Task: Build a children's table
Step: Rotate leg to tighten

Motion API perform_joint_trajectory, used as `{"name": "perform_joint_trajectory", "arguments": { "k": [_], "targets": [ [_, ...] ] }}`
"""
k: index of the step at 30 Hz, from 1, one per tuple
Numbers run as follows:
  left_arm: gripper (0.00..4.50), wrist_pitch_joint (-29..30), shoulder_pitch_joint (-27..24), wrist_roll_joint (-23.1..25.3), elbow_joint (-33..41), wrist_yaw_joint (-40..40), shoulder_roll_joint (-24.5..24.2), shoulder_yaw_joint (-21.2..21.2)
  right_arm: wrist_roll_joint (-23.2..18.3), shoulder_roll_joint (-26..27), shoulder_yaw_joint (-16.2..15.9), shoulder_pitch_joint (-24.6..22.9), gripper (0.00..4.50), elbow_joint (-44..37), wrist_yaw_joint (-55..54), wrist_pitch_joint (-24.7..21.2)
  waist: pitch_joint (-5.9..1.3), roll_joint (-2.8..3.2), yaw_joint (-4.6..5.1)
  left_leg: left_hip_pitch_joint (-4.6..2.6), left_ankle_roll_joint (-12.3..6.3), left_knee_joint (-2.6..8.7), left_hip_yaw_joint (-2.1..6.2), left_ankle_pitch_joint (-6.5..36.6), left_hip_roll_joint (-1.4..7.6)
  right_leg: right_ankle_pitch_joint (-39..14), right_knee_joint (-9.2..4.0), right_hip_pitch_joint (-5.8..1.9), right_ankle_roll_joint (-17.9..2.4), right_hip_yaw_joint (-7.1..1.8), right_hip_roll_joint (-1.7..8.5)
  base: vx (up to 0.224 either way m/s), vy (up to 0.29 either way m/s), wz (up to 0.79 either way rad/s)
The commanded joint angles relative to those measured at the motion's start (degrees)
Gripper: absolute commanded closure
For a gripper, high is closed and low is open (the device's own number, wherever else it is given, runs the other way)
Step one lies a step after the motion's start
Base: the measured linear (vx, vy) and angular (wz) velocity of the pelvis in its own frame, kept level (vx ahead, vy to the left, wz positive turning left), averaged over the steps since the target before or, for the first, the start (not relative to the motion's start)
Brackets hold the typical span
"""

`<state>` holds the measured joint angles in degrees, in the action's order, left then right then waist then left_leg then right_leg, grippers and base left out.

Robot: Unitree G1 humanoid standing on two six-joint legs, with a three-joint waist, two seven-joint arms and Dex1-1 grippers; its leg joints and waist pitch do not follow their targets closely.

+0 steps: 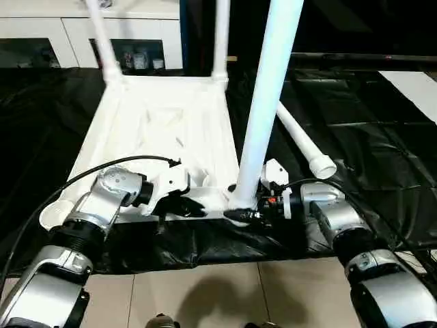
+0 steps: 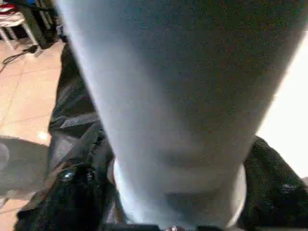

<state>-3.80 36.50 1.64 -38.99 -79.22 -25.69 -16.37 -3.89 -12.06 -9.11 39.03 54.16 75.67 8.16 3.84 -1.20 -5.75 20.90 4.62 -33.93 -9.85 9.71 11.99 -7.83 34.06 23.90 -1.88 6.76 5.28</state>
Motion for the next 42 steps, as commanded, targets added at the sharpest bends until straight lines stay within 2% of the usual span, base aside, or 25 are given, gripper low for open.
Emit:
{"name": "perform_joint_trajectory", "arguments": {
  "k": [1,5,7,11,13,16,17,20,22,26,27,29,30,32,35,36,40,42],
  "targets": [
    [4.5,-1.21,0.08,-0.65,1.95,-1.0,1.08,-1.77,0.9,0.95,-2.65,0.65,1.41,-0.37,3.22,-0.73,-4.51,0.64,0.08,-0.71,-1.46,4.31,0.12,16.96,1.94,-20.43,-3.84,-3.32,-11.63,-3.39,3.65,0.0,0.0,0.0],
    [4.5,-1.58,0.23,-0.76,1.26,-1.47,0.79,-1.85,0.8,0.92,-2.82,0.64,1.6,-0.49,3.92,-1.0,-4.45,0.61,0.1,-0.74,-1.27,4.35,0.13,17.12,1.94,-21.07,-3.93,-3.29,-11.37,-3.38,3.63,0.0,0.0,0.0],
    [4.5,-1.26,0.47,-0.61,0.69,-0.09,1.11,-0.99,0.3,1.47,-1.58,0.53,1.64,-0.22,1.57,-0.97,-4.45,0.56,0.1,-0.72,-1.14,4.33,0.14,17.21,1.91,-21.56,-3.97,-3.29,-11.13,-3.35,3.63,0.0,0.0,0.0],
    [4.5,1.67,1.74,0.45,-0.57,7.27,2.79,1.15,0.06,3.68,2.28,1.08,1.67,1.74,-11.86,-2.22,-4.22,0.49,0.39,-0.9,-0.19,4.4,0.23,18.12,1.75,-24.5,-4.28,-3.04,-10.15,-3.3,3.65,0.0,0.0,0.0],
    [4.5,3.29,2.3,1.17,-0.9,10.83,3.58,1.71,0.99,4.54,3.18,1.06,1.68,2.71,-18.62,-0.98,-4.04,0.52,1.02,-1.06,0.66,4.34,0.52,19.74,1.39,-30.28,-5.07,-2.98,-7.84,-2.99,3.89,0.0,0.0,0.0],
    [4.5,6.52,3.02,1.83,-0.03,17.5,6.0,2.73,-0.13,7.5,6.39,1.25,1.69,4.36,-30.33,-2.44,-3.89,0.13,1.85,-0.86,0.97,4.36,0.82,20.5,1.16,-34.52,-5.8,-3.09,-5.36,-2.51,3.94,0.0,0.0,0.0],
    [4.5,7.08,3.17,2.31,0.16,19.38,6.83,2.71,-0.37,8.44,7.08,1.31,1.69,4.79,-33.42,-3.02,-3.98,0.18,1.92,-0.95,0.89,4.29,0.83,20.54,1.1,-34.98,-5.89,-3.06,-4.97,-2.46,3.95,0.0,0.0,0.0],
    [4.5,9.44,3.17,3.66,1.08,24.1,10.05,2.07,-0.04,11.27,7.71,1.46,1.69,6.06,-40.46,-2.67,-4.06,0.2,2.66,-1.06,0.39,4.06,0.74,20.21,0.95,-34.55,-6.13,-2.74,-5.02,-2.41,3.86,0.0,0.0,0.0],
    [4.5,10.48,3.01,4.2,1.76,26.42,12.13,1.65,0.21,13.02,8.43,1.96,1.69,6.89,-45.92,-3.59,-4.05,0.12,2.84,-0.94,-0.36,4.03,0.65,20.01,0.88,-34.03,-6.2,-2.7,-4.98,-2.42,3.76,0.0,0.0,0.0],
    [4.5,11.34,2.79,4.17,2.28,28.05,14.34,1.4,0.27,14.75,9.02,2.5,1.69,7.5,-49.62,-3.2,-4.16,0.22,2.99,-0.91,-0.52,4.14,0.63,20.01,0.98,-31.6,-5.9,-2.68,-5.84,-2.49,3.6,0.0,0.0,0.0],
    [4.5,11.14,2.72,4.7,2.37,28.38,14.68,0.86,1.63,14.86,8.41,2.55,1.13,7.39,-51.1,-1.98,-4.18,0.28,3.03,-0.88,-0.65,4.25,0.62,20.08,1.11,-30.32,-5.8,-2.67,-6.27,-2.59,3.58,0.0,0.0,0.0],
    [4.5,10.7,2.64,4.98,2.39,28.35,14.51,0.54,1.22,14.98,8.97,2.65,0.99,7.4,-50.48,-1.86,-4.25,0.25,3.08,-0.82,-1.02,4.26,0.52,20.06,1.07,-28.54,-5.58,-2.76,-7.02,-2.75,3.55,0.0,0.0,0.0],
    [4.5,10.23,2.46,4.96,2.62,27.74,13.95,0.34,1.39,14.63,8.95,2.72,0.93,7.26,-50.01,-1.69,-4.22,0.48,3.02,-0.84,-1.12,4.25,0.5,20.01,1.05,-28.08,-5.55,-2.75,-7.31,-2.8,3.57,0.0,0.0,0.0],
    [4.5,9.72,2.21,4.93,2.92,26.9,13.2,0.12,1.8,14.03,8.69,2.78,0.71,7.01,-49.47,-1.32,-4.22,0.37,3.04,-0.83,-1.18,4.26,0.44,19.94,1.06,-27.81,-5.55,-2.77,-7.44,-2.84,3.54,0.0,0.0,0.0],
    [4.5,8.05,1.64,4.67,3.11,24.65,11.65,0.09,0.92,12.47,8.47,2.39,0.71,5.78,-44.25,-1.47,-4.33,0.29,3.06,-0.52,-1.53,4.34,0.46,19.05,1.15,-25.68,-5.18,-3.14,-8.05,-2.94,3.52,0.0,0.0,0.0],
    [4.5,6.35,0.99,4.35,3.17,22.42,10.34,0.05,0.08,10.94,8.06,1.88,0.71,4.48,-39.04,-1.76,-4.56,0.26,2.98,-0.36,-2.17,4.23,0.37,17.7,1.18,-22.84,-4.78,-3.42,-9.04,-3.06,3.52,0.0,0.0,0.0],
    [4.5,3.65,-0.47,3.24,3.73,16.75,7.66,-0.48,-0.48,7.69,5.55,0.31,0.71,1.25,-27.38,-1.02,-4.68,0.33,2.69,-0.17,-3.46,4.07,0.1,15.17,1.38,-17.58,-4.09,-3.54,-11.29,-3.22,3.39,0.0,0.0,0.0],
    [4.5,3.19,-0.67,3.18,3.7,15.49,6.93,-0.72,-0.51,6.9,4.75,-0.11,0.71,0.56,-24.59,-0.85,-4.57,0.34,2.32,-0.21,-3.48,4.08,-0.01,14.52,1.51,-17.56,-4.0,-3.47,-11.54,-3.22,3.39,0.0,0.0,0.0]
  ]
}}
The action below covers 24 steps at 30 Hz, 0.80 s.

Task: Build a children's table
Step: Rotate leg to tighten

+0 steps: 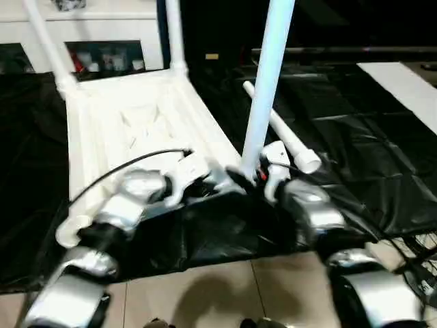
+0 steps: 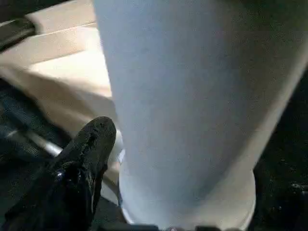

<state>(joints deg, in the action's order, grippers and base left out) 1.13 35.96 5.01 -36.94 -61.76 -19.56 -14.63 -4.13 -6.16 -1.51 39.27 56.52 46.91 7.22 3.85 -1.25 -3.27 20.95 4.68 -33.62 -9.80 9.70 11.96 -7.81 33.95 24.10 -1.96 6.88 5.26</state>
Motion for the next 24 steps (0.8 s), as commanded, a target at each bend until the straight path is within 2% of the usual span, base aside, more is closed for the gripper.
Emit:
{"name": "perform_joint_trajectory", "arguments": {
  "k": [1,2,5,6,7,10,15,18,22,24],
  "targets": [
    [4.5,-2.96,-0.19,-0.6,1.22,-3.99,-0.27,-2.5,-0.18,-0.36,-4.35,-1.08,0.71,-3.01,9.01,0.34,-4.55,0.51,-0.51,-0.47,-3.26,3.81,-0.04,14.9,1.61,-18.53,-3.99,-3.62,-11.38,-3.27,3.43,0.0,0.0,0.0],
    [4.5,-3.46,-0.19,-0.96,0.99,-5.02,-0.74,-2.43,-0.14,-1.03,-5.08,-1.45,0.71,-3.63,11.51,0.37,-4.5,0.6,-0.88,-0.74,-3.12,3.78,-0.22,15.61,1.77,-18.62,-3.99,-3.37,-11.36,-3.36,3.33,0.0,0.0,0.0],
    [4.5,-4.74,0.39,-1.93,-0.21,-8.48,-2.19,-2.16,0.05,-3.24,-7.49,-2.22,0.71,-5.1,20.85,-1.02,-4.39,0.56,-1.3,-0.72,-2.79,3.88,-0.15,17.25,1.78,-20.47,-4.09,-3.51,-10.97,-3.26,3.28,0.0,0.0,0.0],
    [4.5,-4.74,0.39,-1.93,-0.21,-8.48,-2.19,-2.16,0.05,-3.24,-7.49,-2.22,0.71,-5.1,20.85,-1.02,-4.29,0.62,-1.68,-0.92,-2.32,4.01,-0.1,18.26,1.96,-22.03,-4.23,-3.25,-10.6,-3.42,3.47,0.0,0.0,0.0],
    [4.5,-5.7,0.71,-2.3,-0.76,-11.15,-3.26,-2.21,0.48,-4.46,-8.87,-2.09,0.71,-5.18,25.7,-1.51,-4.3,0.24,-1.73,-0.99,-2.11,4.0,-0.12,18.28,1.98,-22.36,-4.28,-3.18,-10.54,-3.45,3.54,0.0,0.0,0.0],
    [4.5,-7.22,1.08,-1.84,-1.56,-13.36,-4.58,-2.78,1.46,-5.32,-10.21,-1.51,0.71,-4.77,29.35,-1.72,-4.27,0.19,-2.01,-0.79,-1.98,4.02,0.0,18.07,1.88,-23.82,-4.27,-3.33,-9.91,-3.43,3.62,0.0,0.0,0.0],
    [4.5,-8.02,1.43,-1.86,-2.36,-15.07,-5.33,-3.09,1.48,-4.78,-10.24,0.07,1.06,-3.18,30.2,-2.12,-4.3,0.01,-2.04,-0.69,-1.5,4.04,0.09,16.98,1.85,-24.51,-4.2,-3.35,-9.61,-3.46,3.78,0.0,0.0,0.0],
    [4.5,-8.66,1.63,-1.93,-2.83,-16.17,-5.74,-3.22,1.0,-4.6,-10.49,0.28,1.39,-3.66,31.44,-2.68,-4.37,0.06,-2.05,-0.67,-1.62,4.05,0.08,16.42,1.91,-23.78,-4.07,-3.36,-9.7,-3.48,3.72,0.0,0.0,0.0],
    [4.5,-9.22,1.75,-1.94,-3.42,-16.78,-5.93,-3.26,0.89,-4.54,-10.61,0.11,1.49,-4.02,32.13,-2.93,-4.44,0.13,-2.04,-0.6,-1.65,4.04,0.02,15.95,1.91,-21.9,-3.84,-3.44,-10.36,-3.5,3.66,0.0,0.0,0.0],
    [4.5,-9.39,1.8,-2.07,-3.8,-16.75,-5.81,-3.02,0.71,-4.41,-10.41,-0.2,1.69,-4.24,31.91,-3.12,-4.41,0.16,-2.05,-0.62,-1.56,4.03,0.01,16.05,1.88,-21.96,-3.86,-3.44,-10.42,-3.5,3.68,0.0,0.0,0.0]
  ]
}}
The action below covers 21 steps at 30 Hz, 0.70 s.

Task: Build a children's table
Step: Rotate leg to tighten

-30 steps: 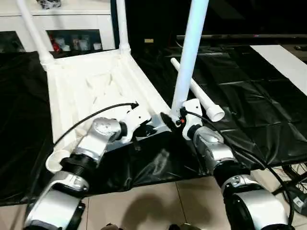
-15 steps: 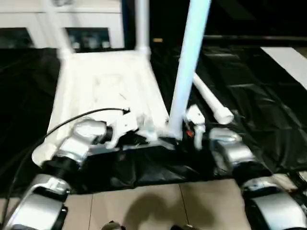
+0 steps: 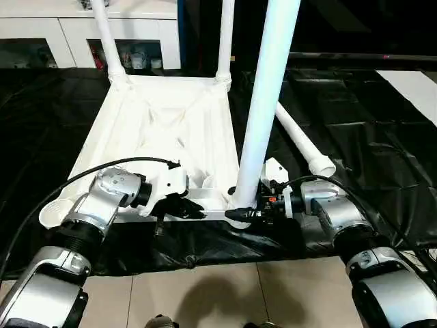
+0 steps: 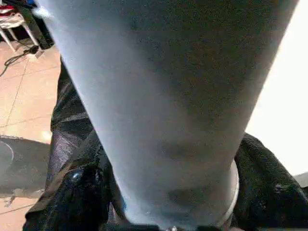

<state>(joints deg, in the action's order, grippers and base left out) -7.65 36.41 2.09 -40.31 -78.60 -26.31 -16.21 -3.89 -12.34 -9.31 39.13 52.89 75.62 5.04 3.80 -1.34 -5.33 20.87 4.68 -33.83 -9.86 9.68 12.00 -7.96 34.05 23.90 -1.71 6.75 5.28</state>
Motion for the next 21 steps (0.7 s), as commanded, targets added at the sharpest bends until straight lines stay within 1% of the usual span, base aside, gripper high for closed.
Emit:
{"name": "perform_joint_trajectory", "arguments": {
  "k": [1,2,4,5,6,7,8,9,10,11,12,13,14,15,16,17,18,19,20,21],
  "targets": [
    [4.5,0.01,1.34,0.7,-0.42,1.39,1.44,-0.95,0.07,2.28,-1.68,-0.45,1.7,-0.69,0.86,-1.09,-4.33,0.31,0.0,-0.57,-1.42,4.26,0.09,16.4,1.89,-22.42,-4.04,-3.22,-10.6,-3.36,3.72,0.0,0.0,0.0],
    [4.5,0.48,1.34,0.69,-0.35,2.3,1.77,-0.7,-0.07,2.66,-1.05,-0.61,1.7,-0.61,-1.12,-1.21,-4.33,0.28,-0.01,-0.58,-1.36,4.26,0.1,16.54,1.88,-22.68,-4.08,-3.22,-10.51,-3.35,3.72,0.0,0.0,0.0],
    [4.5,1.11,1.38,0.75,-0.27,3.61,2.2,-0.39,-0.16,3.17,-0.25,-0.77,1.72,-0.43,-3.86,-1.28,-4.08,0.21,0.18,-0.68,-0.87,4.34,0.16,17.75,1.78,-25.29,-4.38,-3.05,-9.76,-3.28,3.71,0.0,0.0,0.0],
    [4.5,3.0,1.66,1.7,-0.21,7.92,3.22,0.18,0.8,4.4,1.12,-0.75,1.73,0.8,-12.11,-0.58,-4.03,0.48,0.28,-0.79,-0.52,4.35,0.26,18.35,1.77,-26.61,-4.5,-2.99,-9.33,-3.25,3.78,0.0,0.0,0.0],
    [4.5,4.13,1.79,2.12,-0.12,9.99,3.79,0.48,1.51,5.01,1.75,-0.65,1.73,1.55,-16.7,-0.37,-3.74,0.32,0.64,-1.05,0.19,4.38,0.34,19.75,1.64,-29.77,-5.01,-2.65,-8.23,-3.18,3.84,0.0,0.0,0.0],
    [4.5,5.33,1.79,2.12,0.24,11.83,4.54,0.94,1.9,5.67,2.36,-0.58,1.74,2.21,-20.41,0.01,-3.58,0.56,1.01,-1.36,1.05,4.37,0.63,21.63,1.39,-34.14,-5.59,-2.59,-6.56,-2.77,3.89,0.0,0.0,0.0],
    [4.5,6.01,1.76,2.01,0.5,12.74,4.99,1.24,2.05,6.04,2.7,-0.55,1.74,2.55,-22.3,0.2,-3.48,0.45,1.18,-1.53,1.17,4.25,0.71,22.54,1.21,-36.56,-6.07,-2.5,-5.52,-2.46,3.91,0.0,0.0,0.0],
    [4.5,9.07,1.62,2.26,1.98,16.81,7.19,1.73,1.76,8.03,4.74,-0.21,1.74,4.38,-30.91,-0.34,-3.45,0.43,1.81,-1.42,1.45,4.13,1.0,23.51,0.94,-40.0,-6.82,-2.72,-3.25,-1.81,4.0,0.0,0.0,0.0],
    [4.5,10.36,1.55,2.72,2.68,19.06,8.34,1.77,1.44,9.19,5.78,-0.02,1.74,5.12,-35.03,-0.72,-3.41,0.52,2.07,-1.52,1.64,4.12,1.12,23.95,1.0,-40.51,-7.04,-2.72,-2.76,-1.56,4.01,0.0,0.0,0.0],
    [4.5,10.36,1.55,2.72,2.68,19.06,8.34,1.77,1.44,9.19,5.78,-0.02,1.75,5.12,-35.03,-0.72,-3.36,0.67,2.44,-1.85,1.67,4.08,1.17,24.89,1.02,-40.88,-7.39,-2.52,-2.48,-1.25,3.91,0.0,0.0,0.0],
    [4.5,11.82,1.47,3.23,3.44,21.44,9.66,1.71,1.25,10.58,6.72,0.31,1.75,5.98,-39.7,-1.26,-3.43,0.83,2.97,-2.2,1.36,3.97,1.38,26.55,0.99,-40.93,-7.96,-2.69,-1.99,-0.45,3.88,0.0,0.0,0.0],
    [4.5,11.82,1.47,3.23,3.44,21.44,9.66,1.71,1.25,10.58,6.72,0.31,1.75,5.98,-39.7,-1.26,-3.46,1.06,3.63,-1.74,1.08,4.23,1.65,27.69,1.1,-39.48,-8.07,-3.17,-1.86,-0.08,3.74,0.0,0.0,0.0],
    [4.5,12.58,1.36,3.5,3.98,22.72,10.56,1.62,1.5,11.35,6.83,0.53,1.75,6.43,-42.08,-1.3,-3.52,1.22,3.79,-1.8,0.93,4.28,1.74,28.36,1.18,-38.73,-8.11,-3.26,-1.91,0.04,3.75,0.0,0.0,0.0],
    [4.5,13.73,1.12,3.8,4.79,23.98,11.83,1.31,1.87,12.49,7.03,0.9,1.75,7.04,-45.53,-1.24,-3.53,1.41,4.19,-1.98,0.7,4.48,1.95,29.39,1.41,-36.7,-8.08,-3.32,-2.64,0.22,3.83,0.0,0.0,0.0],
    [4.5,14.62,0.89,3.96,5.49,24.68,12.91,0.87,1.88,13.72,7.4,1.28,1.75,7.5,-48.2,-1.2,-3.45,1.77,4.41,-1.94,0.79,4.7,2.2,31.06,1.58,-35.55,-8.02,-3.46,-3.0,0.44,3.86,0.0,0.0,0.0],
    [4.5,14.94,0.85,4.01,5.69,25.1,13.54,0.66,1.98,14.47,7.3,1.34,1.75,7.34,-48.6,-0.85,-3.37,1.65,4.63,-2.02,0.87,4.79,2.25,31.85,1.64,-35.4,-8.11,-3.4,-3.03,0.55,3.82,0.0,0.0,0.0],
    [4.5,15.33,0.8,4.18,5.96,25.55,13.95,0.56,2.28,15.01,7.1,1.37,1.75,7.27,-48.97,-0.39,-3.42,1.79,4.58,-2.51,0.9,4.67,2.25,32.76,1.56,-34.9,-8.31,-3.31,-3.27,0.67,3.92,0.0,0.0,0.0],
    [4.5,15.62,0.86,4.28,6.03,25.95,14.37,0.51,2.82,15.42,6.63,1.34,1.75,7.1,-48.97,0.56,-3.41,1.85,4.65,-2.52,0.76,4.66,2.23,32.9,1.48,-34.53,-8.33,-3.3,-3.41,0.66,3.93,0.0,0.0,0.0],
    [4.5,15.82,1.04,4.32,5.94,26.24,14.72,0.52,3.12,15.72,6.35,1.28,1.75,6.93,-48.77,1.68,-3.35,1.78,4.66,-2.42,0.65,4.7,2.21,32.84,1.41,-34.27,-8.41,-3.3,-3.53,0.58,3.97,0.0,0.0,0.0],
    [4.5,15.72,1.15,4.28,5.8,26.22,14.74,0.52,2.91,15.73,6.52,1.28,1.4,6.91,-48.61,1.83,-3.38,1.62,4.57,-2.59,0.32,4.51,2.02,32.0,1.21,-34.62,-8.43,-3.08,-3.86,0.32,4.15,0.0,0.0,0.0]
  ]
}}
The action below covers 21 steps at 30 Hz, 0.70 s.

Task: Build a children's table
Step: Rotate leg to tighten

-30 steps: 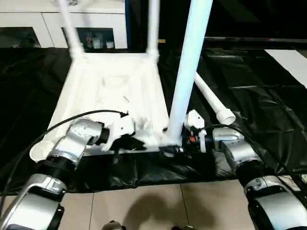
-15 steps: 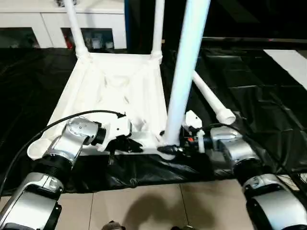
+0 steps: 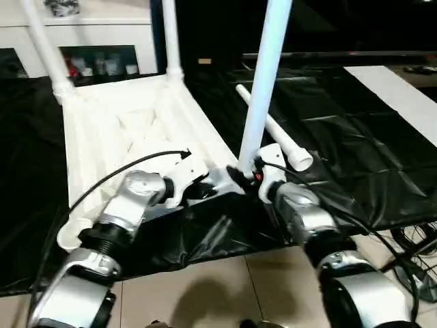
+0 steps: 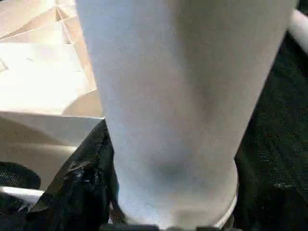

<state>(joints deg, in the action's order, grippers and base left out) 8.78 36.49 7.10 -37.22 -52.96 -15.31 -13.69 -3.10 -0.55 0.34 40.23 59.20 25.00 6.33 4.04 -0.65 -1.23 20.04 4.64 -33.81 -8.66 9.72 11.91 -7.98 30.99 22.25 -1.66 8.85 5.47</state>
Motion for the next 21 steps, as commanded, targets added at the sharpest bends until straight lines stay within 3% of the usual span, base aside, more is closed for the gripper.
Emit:
{"name": "perform_joint_trajectory", "arguments": {
  "k": [1,2,5,6,8,12,14,16,17,18,21],
  "targets": [
    [4.5,-0.73,1.09,-0.73,2.69,0.58,3.74,-2.01,2.08,3.94,-3.11,0.18,1.4,0.59,2.04,0.56,-3.62,0.93,0.46,-1.75,0.36,4.49,0.83,31.96,1.3,-34.6,-5.37,-1.43,-3.92,-1.78,3.96,0.0,0.0,0.0],
    [4.5,-1.1,1.31,-0.5,2.56,0.32,3.41,-2.03,1.41,3.55,-2.41,0.22,1.05,0.52,3.51,0.7,-3.63,0.98,0.43,-1.6,0.14,4.5,0.81,31.29,1.28,-34.43,-5.27,-1.51,-4.18,-1.92,4.01,0.0,0.0,0.0],
    [4.5,-1.62,1.36,-0.34,2.5,-0.08,2.68,-2.29,1.47,2.75,-2.49,0.34,0.93,0.55,4.18,0.37,-3.76,1.02,0.23,-1.27,-0.12,4.68,0.73,29.82,1.39,-32.6,-4.82,-1.68,-5.2,-2.4,4.06,0.0,0.0,0.0],
    [4.5,-2.61,1.16,-0.47,2.46,-1.48,1.64,-2.5,1.98,1.54,-3.25,0.21,0.64,0.16,5.85,1.14,-3.87,1.1,0.03,-1.17,-0.07,4.84,0.69,29.05,1.56,-30.41,-4.4,-1.69,-6.23,-2.74,3.99,0.0,0.0,0.0],
    [4.5,-3.94,0.78,-0.73,2.56,-3.6,0.3,-2.76,1.99,0.06,-4.0,0.09,0.64,-0.21,9.16,1.93,-4.0,1.15,-0.06,-0.97,-0.21,4.93,0.59,28.52,1.6,-28.46,-4.07,-1.83,-7.05,-3.01,3.9,0.0,0.0,0.0],
    [4.5,-6.03,-0.01,-1.93,2.86,-9.47,-2.74,-2.74,1.53,-3.66,-6.23,-0.74,0.64,-1.89,21.96,2.1,-4.49,0.64,-1.03,-0.38,-1.83,4.62,-0.34,21.66,1.49,-20.67,-2.7,-2.17,-10.93,-4.18,3.83,0.0,0.0,0.0],
    [4.5,-7.59,-0.1,-2.25,2.63,-11.8,-3.77,-2.97,1.53,-4.83,-7.1,-1.16,0.64,-2.73,26.78,2.35,-4.39,0.48,-1.32,-0.23,-2.36,4.48,-0.67,20.41,1.5,-19.92,-2.32,-1.96,-11.55,-4.49,3.62,0.0,0.0,0.0],
    [4.5,-8.81,-0.11,-2.57,2.3,-14.0,-4.69,-3.22,1.37,-5.94,-8.0,-1.6,0.64,-3.69,31.53,2.37,-4.27,0.08,-2.11,-0.4,-3.07,4.09,-1.19,19.28,1.45,-22.77,-2.24,-1.65,-11.05,-4.84,3.45,0.0,0.0,0.0],
    [4.5,-9.63,-0.04,-2.76,2.08,-15.24,-5.23,-3.32,1.3,-6.64,-8.58,-1.84,0.64,-4.24,34.35,2.37,-4.33,0.21,-2.38,-0.45,-3.04,4.06,-1.22,18.77,1.59,-22.97,-2.07,-1.61,-11.06,-5.01,3.58,0.0,0.0,0.0],
    [4.5,-9.99,0.07,-2.95,1.83,-16.09,-5.6,-3.3,1.15,-7.19,-8.99,-1.97,0.64,-4.6,36.61,2.26,-4.66,0.25,-3.06,-0.12,-3.23,4.23,-1.22,15.81,1.74,-21.45,-1.63,-2.14,-10.91,-5.05,3.57,0.0,0.0,0.0],
    [4.5,-11.39,0.68,-3.61,0.83,-18.67,-6.56,-3.41,0.52,-8.61,-10.11,-2.13,0.64,-5.5,42.7,2.11,-4.76,0.35,-3.56,-0.08,-3.51,4.28,-1.26,13.87,1.93,-17.55,-1.1,-2.12,-11.92,-5.06,3.27,0.0,0.0,0.0]
  ]
}}
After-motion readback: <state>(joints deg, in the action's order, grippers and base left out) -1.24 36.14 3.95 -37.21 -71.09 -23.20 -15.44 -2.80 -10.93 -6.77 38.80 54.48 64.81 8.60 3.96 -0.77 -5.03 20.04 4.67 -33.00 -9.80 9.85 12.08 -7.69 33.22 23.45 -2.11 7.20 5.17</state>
